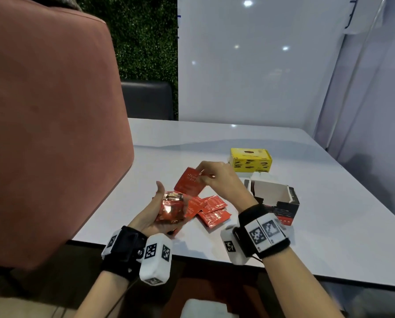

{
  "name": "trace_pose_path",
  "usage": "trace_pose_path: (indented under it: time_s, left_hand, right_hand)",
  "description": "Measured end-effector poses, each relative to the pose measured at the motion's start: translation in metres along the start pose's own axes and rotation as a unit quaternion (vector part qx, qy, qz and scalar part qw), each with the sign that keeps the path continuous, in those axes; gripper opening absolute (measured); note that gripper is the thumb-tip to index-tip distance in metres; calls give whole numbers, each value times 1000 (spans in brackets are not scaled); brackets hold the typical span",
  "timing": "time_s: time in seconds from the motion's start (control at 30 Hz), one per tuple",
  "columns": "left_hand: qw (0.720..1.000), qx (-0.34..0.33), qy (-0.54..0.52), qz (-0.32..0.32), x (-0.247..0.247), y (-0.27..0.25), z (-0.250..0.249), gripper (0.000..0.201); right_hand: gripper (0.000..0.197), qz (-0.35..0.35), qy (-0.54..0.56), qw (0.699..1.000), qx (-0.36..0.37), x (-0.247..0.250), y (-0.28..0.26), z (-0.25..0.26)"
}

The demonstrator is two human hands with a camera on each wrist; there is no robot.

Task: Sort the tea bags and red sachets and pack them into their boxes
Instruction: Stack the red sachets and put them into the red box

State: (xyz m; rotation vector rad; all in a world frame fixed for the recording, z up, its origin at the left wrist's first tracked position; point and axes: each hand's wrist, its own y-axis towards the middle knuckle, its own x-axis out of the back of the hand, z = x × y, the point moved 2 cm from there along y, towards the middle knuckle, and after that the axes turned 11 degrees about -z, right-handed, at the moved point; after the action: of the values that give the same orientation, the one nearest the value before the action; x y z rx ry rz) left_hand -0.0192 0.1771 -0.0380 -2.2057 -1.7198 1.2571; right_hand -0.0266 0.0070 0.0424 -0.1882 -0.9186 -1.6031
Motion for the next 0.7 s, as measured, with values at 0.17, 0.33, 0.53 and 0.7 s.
trace_pose_path:
  time_s: [0.17, 0.33, 0.53, 0.7]
  left_hand:
    - [997, 66, -24, 21, -11, -4, 5, 101]
    - [995, 38, 57, 71, -12, -11, 10, 98]
    - [988, 24, 18, 149, -21, -23, 19, 67]
    - [971, 68, -16, 228, -15, -19, 16, 76]
  right_hand:
    - [38, 89, 107, 990, 11, 0, -3, 2]
    - [43, 172, 118, 978, 27, -10, 7, 1]
    - [40, 220, 111, 968, 42, -23, 17, 5]
    - [46, 289, 130, 946, 71, -36, 20, 10]
